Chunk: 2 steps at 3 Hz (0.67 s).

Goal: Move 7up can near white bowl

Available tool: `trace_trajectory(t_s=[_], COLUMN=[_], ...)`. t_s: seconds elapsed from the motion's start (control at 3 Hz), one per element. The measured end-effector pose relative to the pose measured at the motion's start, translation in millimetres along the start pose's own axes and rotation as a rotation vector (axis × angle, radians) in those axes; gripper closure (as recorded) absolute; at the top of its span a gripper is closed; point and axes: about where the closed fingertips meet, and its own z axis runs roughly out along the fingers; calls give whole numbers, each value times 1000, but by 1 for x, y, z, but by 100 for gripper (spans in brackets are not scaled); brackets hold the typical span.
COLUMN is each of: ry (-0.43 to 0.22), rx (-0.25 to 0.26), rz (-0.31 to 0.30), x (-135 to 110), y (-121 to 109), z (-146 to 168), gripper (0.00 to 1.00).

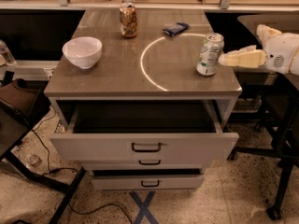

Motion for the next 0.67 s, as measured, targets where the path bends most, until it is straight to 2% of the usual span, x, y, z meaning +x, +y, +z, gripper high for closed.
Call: trace_trajectory(t_s=[0.33, 0.67], ry=[-23, -7], rx=[-5, 2], rz=[3, -17], x=[7, 16], y=[1, 2], z=[17, 35], gripper=[0, 0])
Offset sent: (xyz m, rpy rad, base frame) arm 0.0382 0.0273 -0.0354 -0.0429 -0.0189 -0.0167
